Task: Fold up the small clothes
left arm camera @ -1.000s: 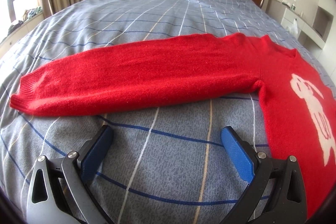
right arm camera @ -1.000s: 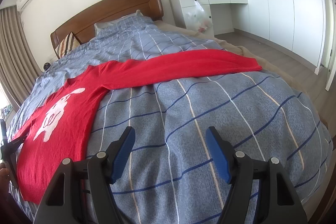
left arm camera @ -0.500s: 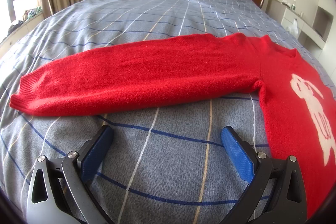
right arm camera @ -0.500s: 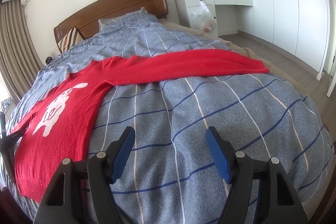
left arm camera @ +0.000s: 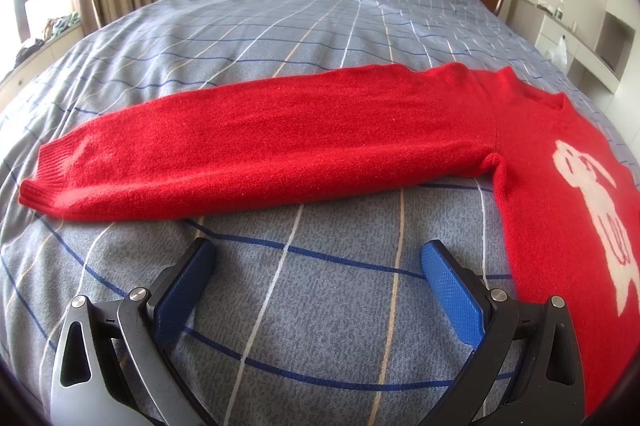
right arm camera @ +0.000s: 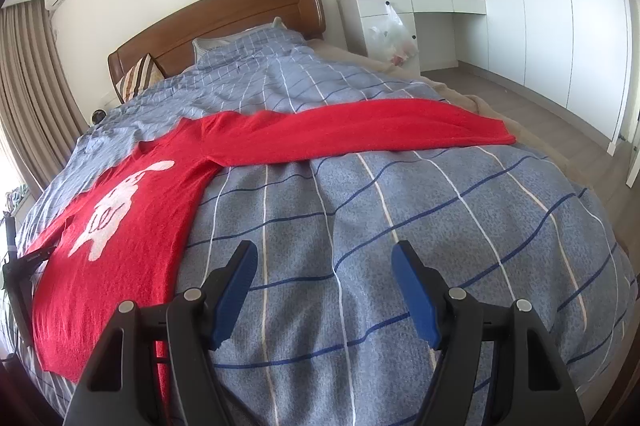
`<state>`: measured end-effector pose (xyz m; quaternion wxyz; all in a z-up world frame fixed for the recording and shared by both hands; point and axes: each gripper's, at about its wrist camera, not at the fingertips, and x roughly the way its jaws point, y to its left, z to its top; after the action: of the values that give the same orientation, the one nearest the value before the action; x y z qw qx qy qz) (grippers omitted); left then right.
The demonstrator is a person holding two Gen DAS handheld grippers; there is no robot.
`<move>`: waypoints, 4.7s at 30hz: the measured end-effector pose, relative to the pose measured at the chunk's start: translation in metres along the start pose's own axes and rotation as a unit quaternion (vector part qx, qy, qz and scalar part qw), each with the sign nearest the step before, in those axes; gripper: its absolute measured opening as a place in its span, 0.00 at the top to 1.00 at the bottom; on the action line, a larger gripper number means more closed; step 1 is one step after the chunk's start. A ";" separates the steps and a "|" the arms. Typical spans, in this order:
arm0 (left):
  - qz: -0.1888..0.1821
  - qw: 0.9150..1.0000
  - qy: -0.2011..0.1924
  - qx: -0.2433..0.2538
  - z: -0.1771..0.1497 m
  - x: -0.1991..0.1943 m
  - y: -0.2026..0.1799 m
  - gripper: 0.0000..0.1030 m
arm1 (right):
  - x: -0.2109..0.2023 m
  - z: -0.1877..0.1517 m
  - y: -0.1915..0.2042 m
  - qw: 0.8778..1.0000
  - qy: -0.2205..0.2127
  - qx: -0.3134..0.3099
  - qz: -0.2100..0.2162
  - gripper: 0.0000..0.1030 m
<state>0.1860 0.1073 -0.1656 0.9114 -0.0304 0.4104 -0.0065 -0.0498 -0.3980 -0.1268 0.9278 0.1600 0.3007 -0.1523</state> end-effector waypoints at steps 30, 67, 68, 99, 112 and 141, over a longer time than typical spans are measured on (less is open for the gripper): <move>0.000 1.000 0.000 0.000 0.000 0.000 0.000 0.00 | 0.008 -0.001 0.000 1.000 0.008 -0.002 -0.002 0.33; 0.000 1.000 0.000 0.000 0.000 0.000 0.000 0.00 | 0.004 -0.002 0.005 1.000 0.007 -0.009 0.000 0.33; 0.000 1.000 0.000 0.000 0.000 0.000 0.000 0.00 | 0.005 -0.002 0.005 1.000 0.007 -0.009 0.000 0.33; 0.000 1.000 0.000 0.000 0.000 0.000 0.000 0.00 | 0.003 0.000 0.004 1.000 0.007 -0.005 -0.002 0.33; 0.000 1.000 0.000 0.000 0.000 0.000 0.000 0.00 | 0.002 0.000 0.006 1.000 0.005 -0.008 -0.002 0.33; 0.000 1.000 0.000 0.000 0.000 -0.001 0.001 0.00 | 0.014 0.048 -0.120 0.958 -0.005 0.272 0.087 0.33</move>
<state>0.1855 0.1078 -0.1654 0.9113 -0.0307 0.4104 -0.0068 -0.0600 -0.5279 -0.1231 0.8602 0.4315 0.2280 -0.1475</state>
